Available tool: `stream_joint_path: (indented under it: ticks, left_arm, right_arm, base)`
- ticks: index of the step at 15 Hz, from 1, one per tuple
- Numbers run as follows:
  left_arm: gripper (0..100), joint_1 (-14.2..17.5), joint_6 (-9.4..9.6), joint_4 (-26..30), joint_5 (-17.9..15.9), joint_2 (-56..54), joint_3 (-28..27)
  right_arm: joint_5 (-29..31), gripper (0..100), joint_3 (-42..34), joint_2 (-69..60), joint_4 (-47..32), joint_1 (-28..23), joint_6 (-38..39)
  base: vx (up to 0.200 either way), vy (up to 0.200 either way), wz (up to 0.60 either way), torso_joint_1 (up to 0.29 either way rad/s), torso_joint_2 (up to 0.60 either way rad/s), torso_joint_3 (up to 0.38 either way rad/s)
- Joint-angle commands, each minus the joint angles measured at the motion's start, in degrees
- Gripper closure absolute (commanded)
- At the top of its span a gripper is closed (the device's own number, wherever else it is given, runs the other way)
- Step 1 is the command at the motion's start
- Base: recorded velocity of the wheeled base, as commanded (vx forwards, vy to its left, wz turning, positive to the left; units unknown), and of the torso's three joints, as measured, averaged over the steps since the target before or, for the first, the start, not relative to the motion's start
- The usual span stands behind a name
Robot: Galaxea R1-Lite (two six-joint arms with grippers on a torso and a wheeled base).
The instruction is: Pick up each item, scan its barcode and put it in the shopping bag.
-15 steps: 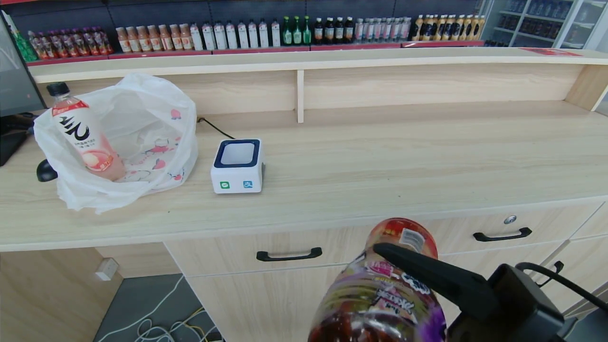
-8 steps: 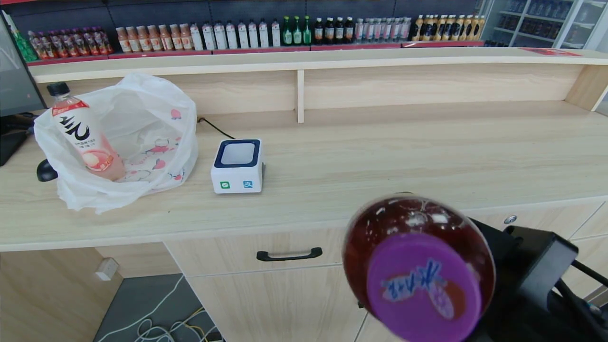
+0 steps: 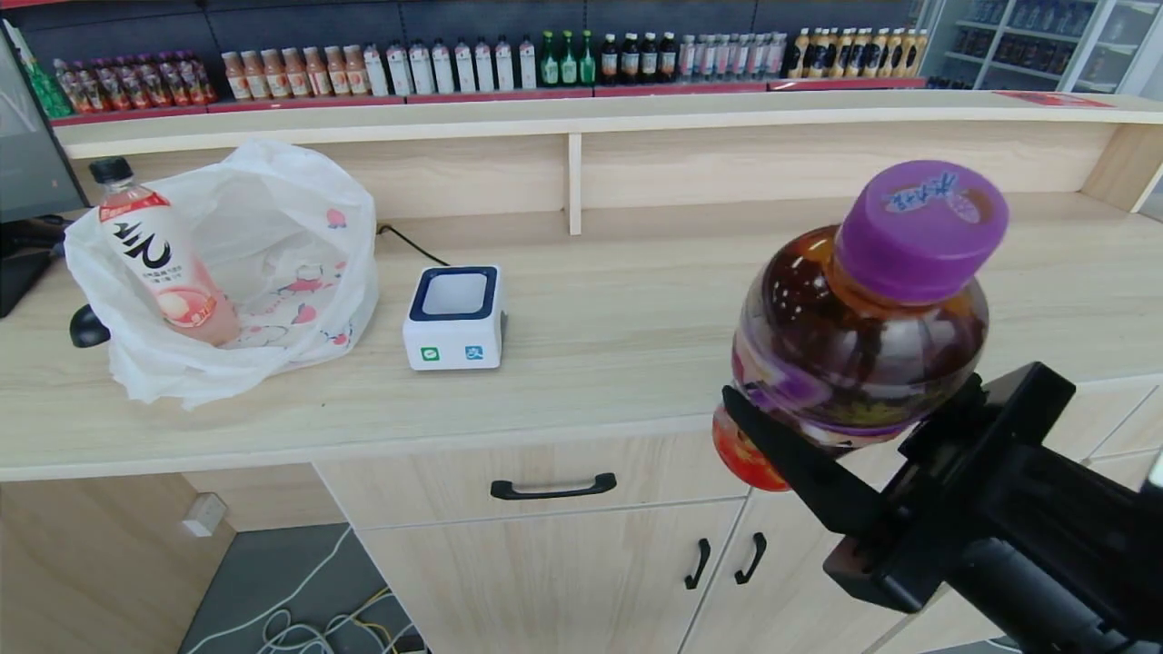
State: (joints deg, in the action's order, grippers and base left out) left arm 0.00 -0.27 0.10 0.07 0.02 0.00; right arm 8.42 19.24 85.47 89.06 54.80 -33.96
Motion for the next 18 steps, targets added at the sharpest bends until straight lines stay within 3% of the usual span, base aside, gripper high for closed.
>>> stream_joint_path:
  ticks: [1,4,8,15,18]
  left_arm:
    - [0,0.0,-0.08,0.0,0.0,0.0,0.0]
    - [0,0.0,0.00,0.0,0.0,0.0,0.0]
    - [0,-0.1,0.97,0.1,0.0,0.0,0.0]
    - [0,-0.1,0.97,0.1,0.0,0.0,0.0]
    - [0,-0.1,0.36,0.1,0.0,0.0,0.0]
  right_arm:
    - [0.8,100,-0.1,-0.2,0.0,-2.2,4.5]
    - [0.6,100,0.5,0.0,0.0,-9.9,15.5]
    - [0.5,100,0.0,0.0,-0.1,-14.1,24.2]
    - [0.6,100,-1.3,1.0,0.1,-25.8,30.5]
    - [0.5,100,-1.2,1.7,0.1,-27.2,31.5]
  base:
    - [0.000,0.000,0.00,0.000,0.00,0.000]
    - [0.000,0.000,0.00,0.000,0.00,0.000]
    - [0.000,0.000,0.00,0.000,0.00,0.000]
    - [0.000,0.000,0.00,0.000,0.00,0.000]
    - [0.000,0.200,0.00,0.004,0.00,0.001]
